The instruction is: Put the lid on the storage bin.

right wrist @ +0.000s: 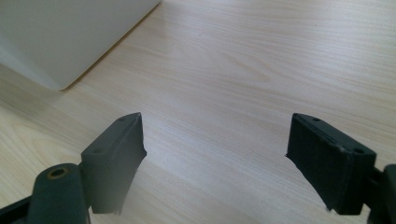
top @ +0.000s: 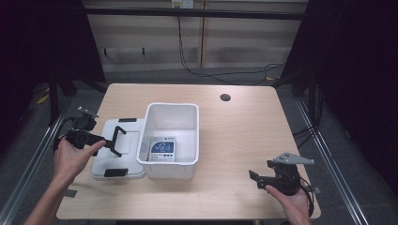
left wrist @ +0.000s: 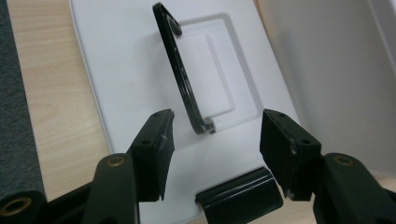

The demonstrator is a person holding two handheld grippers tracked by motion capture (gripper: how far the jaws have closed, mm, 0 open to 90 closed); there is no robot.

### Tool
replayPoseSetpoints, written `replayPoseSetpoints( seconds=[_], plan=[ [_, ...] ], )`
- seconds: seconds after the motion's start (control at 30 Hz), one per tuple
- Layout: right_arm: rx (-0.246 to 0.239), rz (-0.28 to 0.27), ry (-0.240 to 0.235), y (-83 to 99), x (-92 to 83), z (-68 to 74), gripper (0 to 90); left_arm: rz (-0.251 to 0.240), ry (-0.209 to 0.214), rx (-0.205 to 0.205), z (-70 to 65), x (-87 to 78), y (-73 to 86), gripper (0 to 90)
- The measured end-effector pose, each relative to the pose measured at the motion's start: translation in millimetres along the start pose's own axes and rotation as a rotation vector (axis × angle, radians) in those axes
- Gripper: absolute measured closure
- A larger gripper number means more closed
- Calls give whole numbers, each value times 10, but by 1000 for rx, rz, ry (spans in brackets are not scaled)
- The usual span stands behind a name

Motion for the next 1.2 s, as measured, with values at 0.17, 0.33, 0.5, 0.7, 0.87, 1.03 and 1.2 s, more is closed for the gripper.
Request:
replayPoseSetpoints(
  seconds=[0.17,0.33,0.5,0.7,0.87,1.03,1.2],
  plan=[
    [2,7,-8,7,5,9,180,22,-4,2,38,19,-68,466],
    [3,10,-11,9,10,13,179,60,-31,-24,80,77,-123,541],
    [-1,12,-13,13,15,12,179,91,-60,-34,125,120,-175,558],
    [2,14,-13,15,14,10,179,91,-45,-82,156,159,-244,669],
    [3,15,-9,16,15,7,179,122,-50,-90,197,214,-275,670],
    [-4,17,-9,19,18,10,179,159,-66,-89,217,264,-343,670],
    [-3,20,-12,23,24,7,179,166,-65,-95,187,328,-393,671]
  ],
)
Point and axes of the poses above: each handheld gripper's, and its own axes: x roughly forward along the jaws, y roughly out of its underside, z roughly to its left, the point moved 8 cm from there along x, roughly forward along the jaws, and after that the axes turned 3 degrees about z, right-handed, at the moved point
